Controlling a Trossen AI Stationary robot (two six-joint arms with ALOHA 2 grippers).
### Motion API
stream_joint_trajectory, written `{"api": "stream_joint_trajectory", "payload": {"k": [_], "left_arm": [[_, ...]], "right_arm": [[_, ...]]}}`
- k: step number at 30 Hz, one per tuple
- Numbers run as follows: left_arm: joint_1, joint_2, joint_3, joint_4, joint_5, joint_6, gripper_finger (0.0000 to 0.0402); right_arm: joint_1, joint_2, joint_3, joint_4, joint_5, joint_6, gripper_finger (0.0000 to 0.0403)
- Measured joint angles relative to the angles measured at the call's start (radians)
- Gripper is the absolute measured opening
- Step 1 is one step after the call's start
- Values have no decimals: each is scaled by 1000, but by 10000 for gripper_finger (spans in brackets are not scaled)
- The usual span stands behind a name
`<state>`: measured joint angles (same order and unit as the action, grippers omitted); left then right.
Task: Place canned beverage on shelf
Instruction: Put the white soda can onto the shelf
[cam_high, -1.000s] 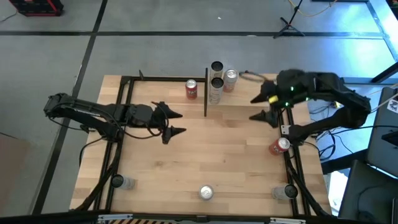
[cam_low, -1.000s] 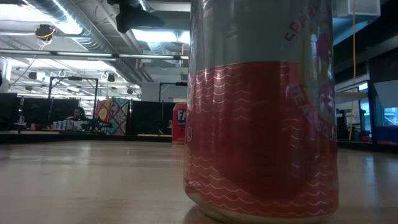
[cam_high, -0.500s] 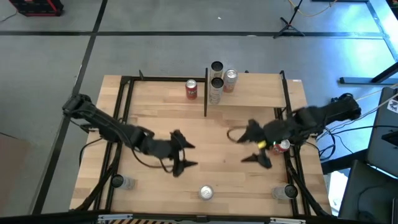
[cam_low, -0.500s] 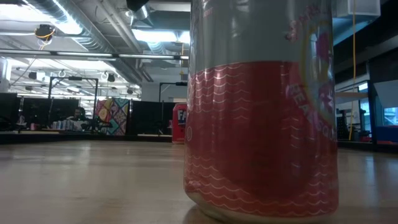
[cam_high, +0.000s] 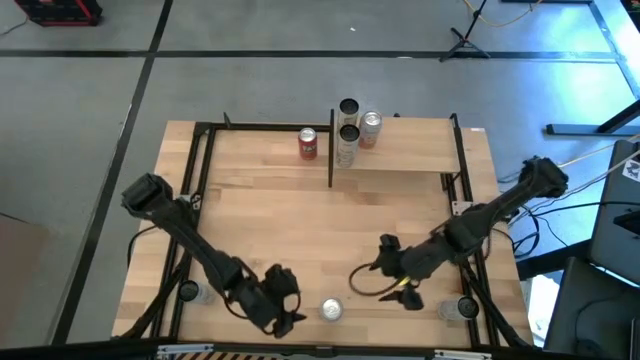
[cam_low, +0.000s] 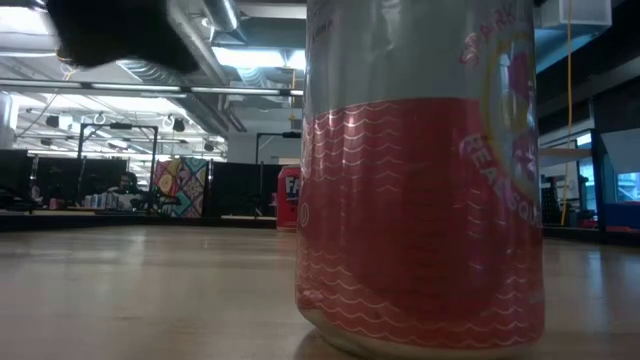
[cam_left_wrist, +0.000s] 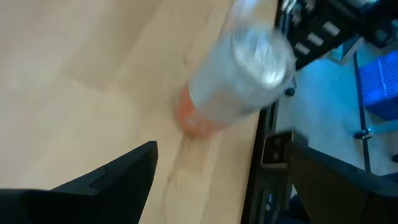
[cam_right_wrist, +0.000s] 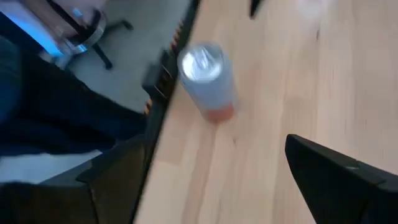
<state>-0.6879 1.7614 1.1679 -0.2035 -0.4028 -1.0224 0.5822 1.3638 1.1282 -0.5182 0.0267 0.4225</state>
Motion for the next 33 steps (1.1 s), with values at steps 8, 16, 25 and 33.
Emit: {"api": "stream_joint_trajectory", "payload": {"k": [8, 16, 25, 33], "left_arm": [[-20, 128, 0, 115, -8, -49, 341], [-11, 209, 0, 251, -25, -40, 341], [-5, 211, 0, 262, -163, -40, 341], [0, 211, 0, 236, -247, -67, 341]], "right_arm": [[16, 211, 0, 158, 45, -24, 367], [14, 385, 0, 332, 70, -35, 367], [14, 455, 0, 415, 165, -30, 367], [15, 455, 2, 486, 98, -1, 367]]}}
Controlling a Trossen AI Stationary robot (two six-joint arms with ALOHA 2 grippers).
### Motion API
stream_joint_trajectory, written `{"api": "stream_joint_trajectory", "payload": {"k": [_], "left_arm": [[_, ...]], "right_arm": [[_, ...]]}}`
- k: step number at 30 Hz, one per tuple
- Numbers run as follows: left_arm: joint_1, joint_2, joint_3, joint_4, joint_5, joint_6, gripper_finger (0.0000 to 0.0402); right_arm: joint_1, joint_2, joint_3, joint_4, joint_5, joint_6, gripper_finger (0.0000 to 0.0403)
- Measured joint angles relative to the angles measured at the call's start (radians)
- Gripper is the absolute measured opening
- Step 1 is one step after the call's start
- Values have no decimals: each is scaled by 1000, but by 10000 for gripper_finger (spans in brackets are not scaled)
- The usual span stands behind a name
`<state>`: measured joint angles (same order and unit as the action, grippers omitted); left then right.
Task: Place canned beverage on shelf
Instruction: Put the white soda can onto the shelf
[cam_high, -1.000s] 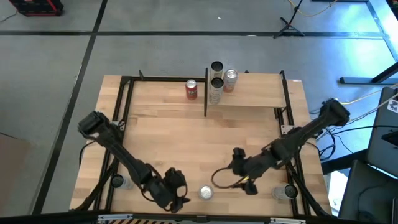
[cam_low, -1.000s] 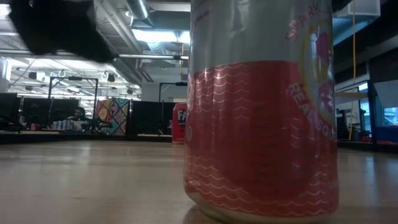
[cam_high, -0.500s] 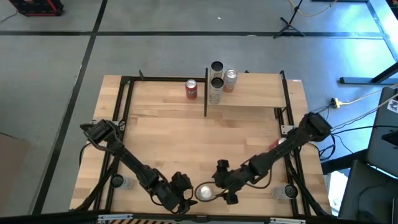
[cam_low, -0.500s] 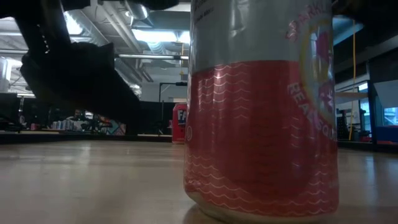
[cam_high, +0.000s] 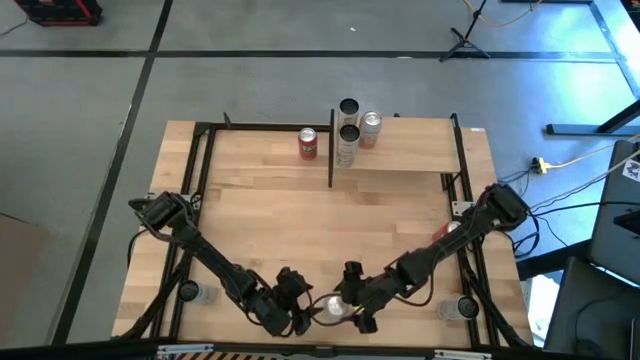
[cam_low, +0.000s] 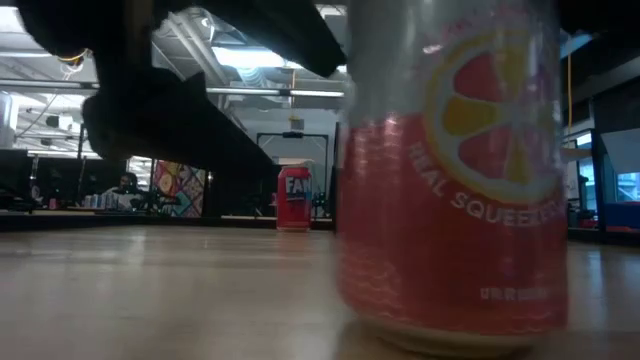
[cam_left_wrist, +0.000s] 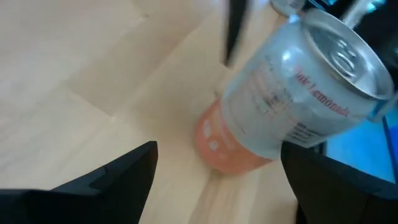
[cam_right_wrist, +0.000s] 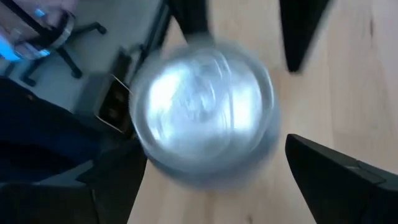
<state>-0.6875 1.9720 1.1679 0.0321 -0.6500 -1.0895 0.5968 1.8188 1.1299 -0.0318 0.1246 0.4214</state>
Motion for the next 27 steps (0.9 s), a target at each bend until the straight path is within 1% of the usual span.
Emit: {"api": "stream_joint_trajectory", "payload": {"k": [4, 8, 14, 18, 22, 27], "left_arm": [[1, 0, 0, -1, 6, -4, 341], [0, 0, 0, 16, 10, -4, 341], [1, 0, 0, 16, 14, -4, 341], [0, 0, 0, 16, 20, -4, 341], [0, 0, 0, 14, 21, -1, 341], [2, -1, 0, 11, 39, -8, 341]], "right_arm": [[-1, -1, 0, 0, -3, 4, 367], [-2, -1, 0, 56, 0, 2, 367], [-2, -1, -1, 61, 64, -13, 367], [-2, 15, 0, 68, 67, -10, 365], [-1, 56, 0, 86, 68, 1, 343], [-1, 67, -1, 113, 70, 24, 287]]}}
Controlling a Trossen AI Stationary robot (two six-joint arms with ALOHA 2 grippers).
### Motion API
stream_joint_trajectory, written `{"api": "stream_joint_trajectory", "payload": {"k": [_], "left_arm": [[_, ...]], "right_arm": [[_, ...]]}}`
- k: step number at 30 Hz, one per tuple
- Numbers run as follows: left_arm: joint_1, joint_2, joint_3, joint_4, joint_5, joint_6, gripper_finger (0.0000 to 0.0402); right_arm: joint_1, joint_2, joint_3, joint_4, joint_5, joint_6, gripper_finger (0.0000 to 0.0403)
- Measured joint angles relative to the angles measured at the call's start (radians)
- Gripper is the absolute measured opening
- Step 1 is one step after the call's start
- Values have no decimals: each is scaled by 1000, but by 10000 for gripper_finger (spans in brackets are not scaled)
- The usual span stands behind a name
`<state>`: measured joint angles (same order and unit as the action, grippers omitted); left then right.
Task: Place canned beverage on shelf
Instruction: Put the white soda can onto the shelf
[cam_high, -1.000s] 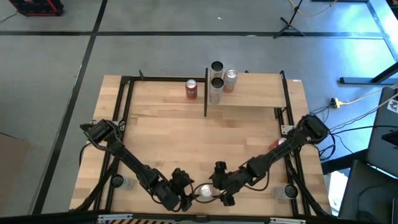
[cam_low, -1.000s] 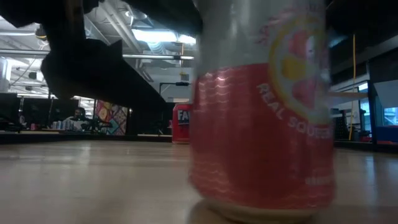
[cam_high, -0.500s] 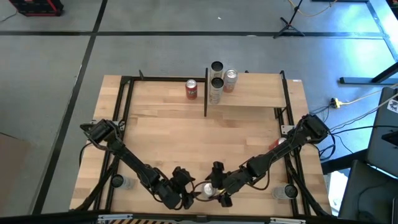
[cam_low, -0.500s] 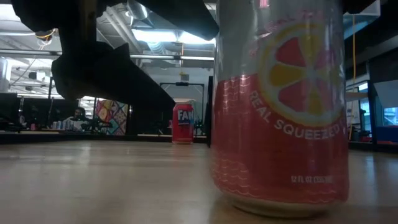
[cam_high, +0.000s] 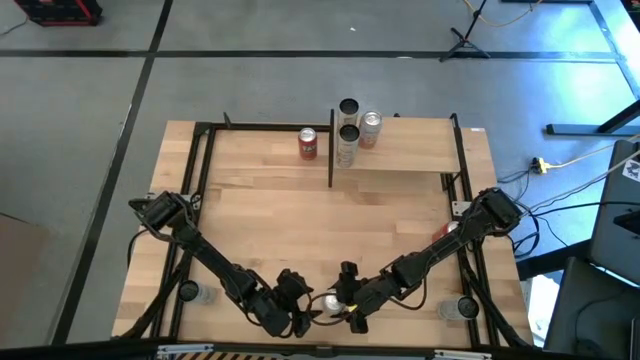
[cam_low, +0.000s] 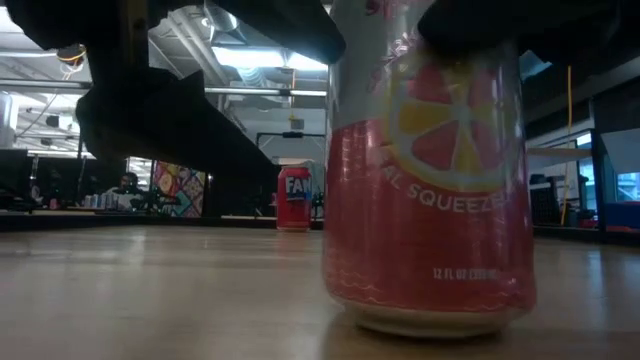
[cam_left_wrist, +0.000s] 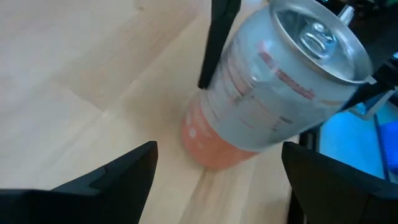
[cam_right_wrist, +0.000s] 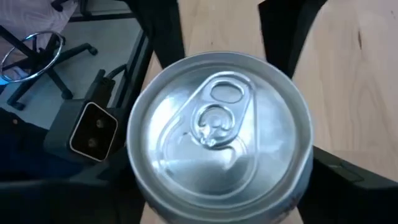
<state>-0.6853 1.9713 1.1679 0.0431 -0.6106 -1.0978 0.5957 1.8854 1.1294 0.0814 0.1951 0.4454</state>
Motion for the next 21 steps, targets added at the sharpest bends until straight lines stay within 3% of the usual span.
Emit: {"api": "stream_joint_trajectory", "payload": {"k": [7, 21], "left_arm": [[0, -75, 0, -41, 21, 7, 341], [71, -485, 0, -386, 14, 181, 330]], "right_arm": [[0, -68, 0, -54, -13, 3, 274], [-126, -452, 2, -397, 4, -22, 276]]}}
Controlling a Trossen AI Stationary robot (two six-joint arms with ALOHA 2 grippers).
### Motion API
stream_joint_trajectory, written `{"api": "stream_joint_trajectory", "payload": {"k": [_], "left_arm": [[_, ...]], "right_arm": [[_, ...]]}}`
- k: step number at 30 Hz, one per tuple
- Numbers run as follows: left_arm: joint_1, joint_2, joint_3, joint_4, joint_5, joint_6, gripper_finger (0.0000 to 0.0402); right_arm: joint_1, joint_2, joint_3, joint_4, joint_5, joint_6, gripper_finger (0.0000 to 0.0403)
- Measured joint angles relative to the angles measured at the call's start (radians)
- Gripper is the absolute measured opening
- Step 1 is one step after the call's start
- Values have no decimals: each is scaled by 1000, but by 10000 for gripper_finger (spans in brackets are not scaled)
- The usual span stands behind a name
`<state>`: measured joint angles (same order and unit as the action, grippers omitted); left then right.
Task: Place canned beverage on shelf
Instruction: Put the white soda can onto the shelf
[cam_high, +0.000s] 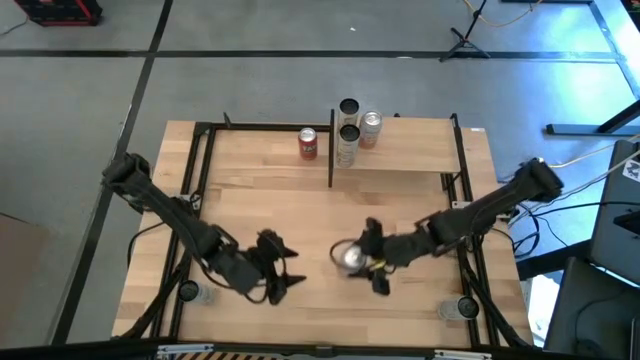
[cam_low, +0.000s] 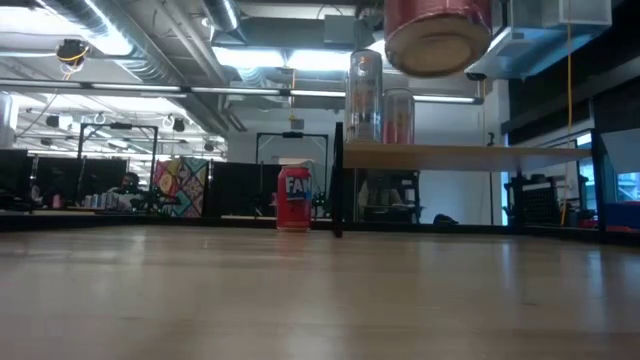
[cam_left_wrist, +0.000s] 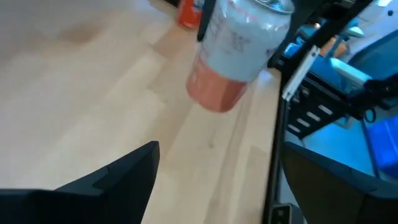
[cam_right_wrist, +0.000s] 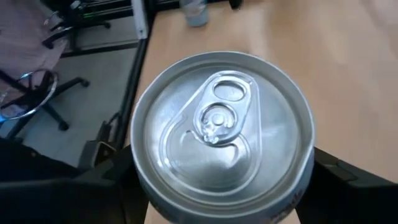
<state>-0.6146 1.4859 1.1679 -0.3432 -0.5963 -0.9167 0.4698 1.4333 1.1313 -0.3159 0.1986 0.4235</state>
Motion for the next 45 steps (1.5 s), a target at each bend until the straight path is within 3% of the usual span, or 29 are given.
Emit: {"api": "stream_joint_trajectory", "payload": {"k": [10, 18, 23, 29, 38, 45], "left_arm": [[106, -145, 0, -125, 53, 209, 330], [275, -212, 0, -139, 269, 428, 330], [374, -241, 0, -144, 382, 532, 330], [435, -253, 0, -141, 433, 553, 330], [477, -253, 0, -135, 419, 493, 330], [498, -253, 0, -134, 396, 428, 330]], "right_arm": [[-217, -251, 0, -249, 3, -70, 276], [-471, -367, 0, -366, -22, -132, 278], [-622, -369, 0, -375, -96, -217, 276], [-767, -322, 0, -362, -255, -333, 277], [-920, -258, 0, -304, -441, -522, 278], [-977, -213, 1, -255, -514, -594, 278]]}}
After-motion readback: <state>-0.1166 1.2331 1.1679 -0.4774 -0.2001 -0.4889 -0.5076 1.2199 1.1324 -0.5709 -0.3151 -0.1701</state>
